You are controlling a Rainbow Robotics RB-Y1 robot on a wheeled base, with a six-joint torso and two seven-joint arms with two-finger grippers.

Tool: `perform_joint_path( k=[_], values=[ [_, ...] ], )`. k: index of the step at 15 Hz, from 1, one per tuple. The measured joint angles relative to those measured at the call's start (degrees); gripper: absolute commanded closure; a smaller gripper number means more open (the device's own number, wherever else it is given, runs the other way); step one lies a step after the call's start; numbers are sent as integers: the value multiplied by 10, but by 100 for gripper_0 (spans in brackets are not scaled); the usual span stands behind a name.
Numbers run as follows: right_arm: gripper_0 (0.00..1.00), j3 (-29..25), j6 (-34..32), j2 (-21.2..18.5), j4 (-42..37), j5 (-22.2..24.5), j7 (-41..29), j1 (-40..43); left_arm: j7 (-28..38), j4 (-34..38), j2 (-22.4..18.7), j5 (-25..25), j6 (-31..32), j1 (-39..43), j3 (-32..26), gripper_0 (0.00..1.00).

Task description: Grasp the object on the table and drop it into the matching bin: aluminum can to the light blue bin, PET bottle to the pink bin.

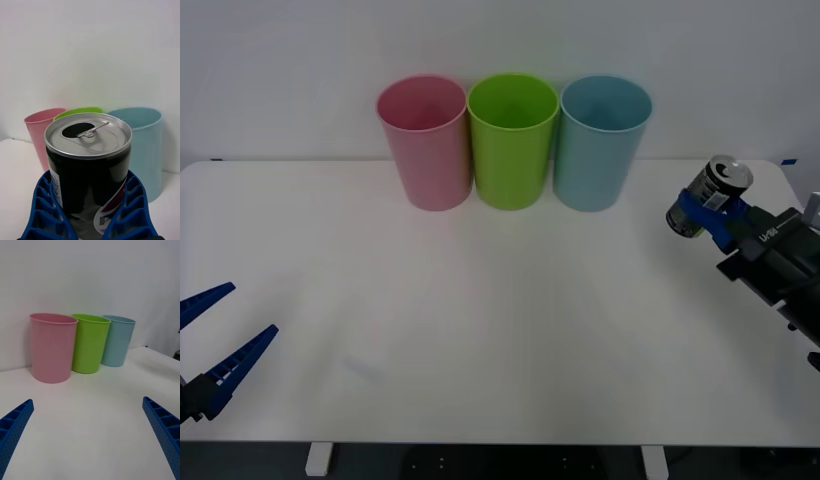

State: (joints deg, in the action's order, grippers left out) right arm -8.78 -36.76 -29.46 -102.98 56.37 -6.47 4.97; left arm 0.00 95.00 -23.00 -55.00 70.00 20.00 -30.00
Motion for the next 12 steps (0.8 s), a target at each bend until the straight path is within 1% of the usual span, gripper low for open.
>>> perform_joint_path(
  k=[5,7,9,12],
  values=[
    [100,-10,16,-23,2,84,-102,-79,0,0,0,0,0,0,0,0],
    [100,-9,17,-28,16,114,-139,-111,0,0,0,0,0,0,0,0],
    [100,-1,17,-29,50,140,-155,-158,0,0,0,0,0,0,0,0],
    [100,14,17,-23,124,164,-158,-231,0,0,0,0,0,0,0,0]
  ],
)
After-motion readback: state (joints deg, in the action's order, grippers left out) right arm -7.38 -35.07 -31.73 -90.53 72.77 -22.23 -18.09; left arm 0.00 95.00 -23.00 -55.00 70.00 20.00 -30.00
